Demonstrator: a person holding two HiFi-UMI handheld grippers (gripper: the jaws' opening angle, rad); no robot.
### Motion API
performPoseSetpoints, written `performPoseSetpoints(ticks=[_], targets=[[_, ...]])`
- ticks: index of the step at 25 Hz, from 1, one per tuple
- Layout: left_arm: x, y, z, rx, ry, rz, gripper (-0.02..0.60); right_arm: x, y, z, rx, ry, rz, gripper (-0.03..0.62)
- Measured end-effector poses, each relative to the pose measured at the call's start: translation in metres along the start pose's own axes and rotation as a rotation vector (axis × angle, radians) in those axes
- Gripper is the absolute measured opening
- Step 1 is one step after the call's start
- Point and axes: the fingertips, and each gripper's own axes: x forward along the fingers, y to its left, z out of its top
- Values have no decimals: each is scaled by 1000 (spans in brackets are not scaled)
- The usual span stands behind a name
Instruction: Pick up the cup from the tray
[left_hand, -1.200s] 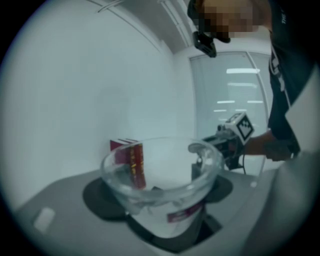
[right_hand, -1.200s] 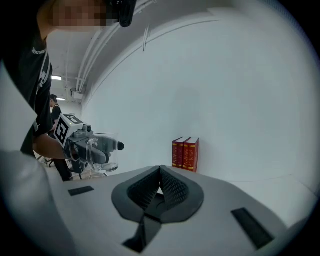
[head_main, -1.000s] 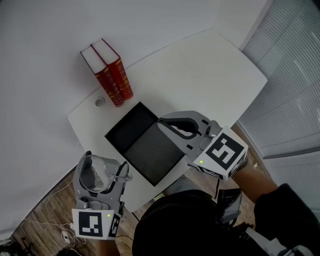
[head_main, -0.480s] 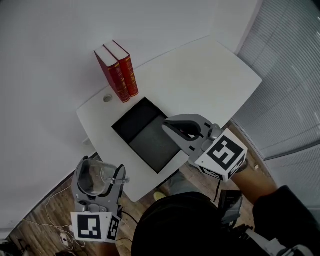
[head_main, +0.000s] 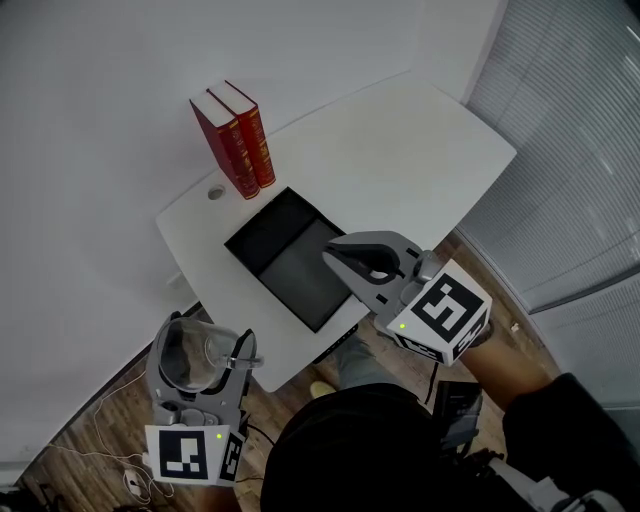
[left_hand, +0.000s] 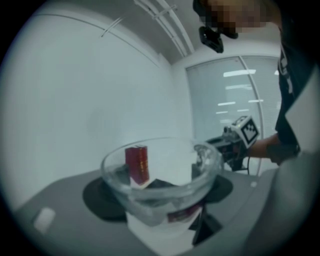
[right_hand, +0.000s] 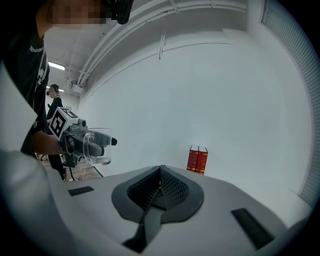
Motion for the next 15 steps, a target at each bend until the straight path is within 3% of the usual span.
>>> performPoseSetpoints(ticks=[15], targets=[[-8, -10, 8, 6, -28, 12, 403, -12, 7, 2, -22, -6, 10, 14]])
